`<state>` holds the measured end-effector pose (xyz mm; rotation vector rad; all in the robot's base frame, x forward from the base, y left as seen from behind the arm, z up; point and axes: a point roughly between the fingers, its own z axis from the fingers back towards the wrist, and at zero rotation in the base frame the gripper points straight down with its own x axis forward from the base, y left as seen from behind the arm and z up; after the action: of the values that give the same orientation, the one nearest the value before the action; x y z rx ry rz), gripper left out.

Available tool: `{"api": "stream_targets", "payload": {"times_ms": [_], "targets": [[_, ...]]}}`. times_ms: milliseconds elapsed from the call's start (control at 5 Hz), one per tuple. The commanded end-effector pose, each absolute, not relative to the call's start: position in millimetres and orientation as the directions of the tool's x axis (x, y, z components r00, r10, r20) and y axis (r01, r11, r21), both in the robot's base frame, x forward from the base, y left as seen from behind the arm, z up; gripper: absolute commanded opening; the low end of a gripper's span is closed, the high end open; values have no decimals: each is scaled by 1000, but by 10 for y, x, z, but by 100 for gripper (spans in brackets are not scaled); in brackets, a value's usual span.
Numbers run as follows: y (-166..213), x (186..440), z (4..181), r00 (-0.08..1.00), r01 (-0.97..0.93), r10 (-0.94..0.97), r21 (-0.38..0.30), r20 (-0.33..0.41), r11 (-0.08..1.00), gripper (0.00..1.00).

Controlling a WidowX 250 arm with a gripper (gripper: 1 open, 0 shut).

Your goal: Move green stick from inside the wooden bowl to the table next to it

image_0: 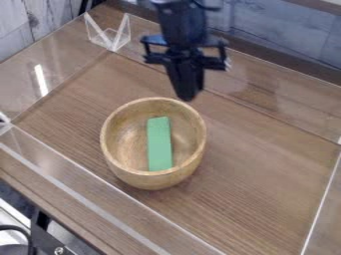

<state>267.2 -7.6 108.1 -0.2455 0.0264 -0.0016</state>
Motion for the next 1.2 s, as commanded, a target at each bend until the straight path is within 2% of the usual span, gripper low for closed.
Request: {"api": "stream_targets", "payload": {"times_ms": [0,400,1000], "targets": [[-185,2745,1158,999,52,-48,-225,22,973,0],[-323,2726,1122,997,83,-82,-224,15,971,0],[-227,2733,1186,999,47,-48,-219,0,975,0]]}}
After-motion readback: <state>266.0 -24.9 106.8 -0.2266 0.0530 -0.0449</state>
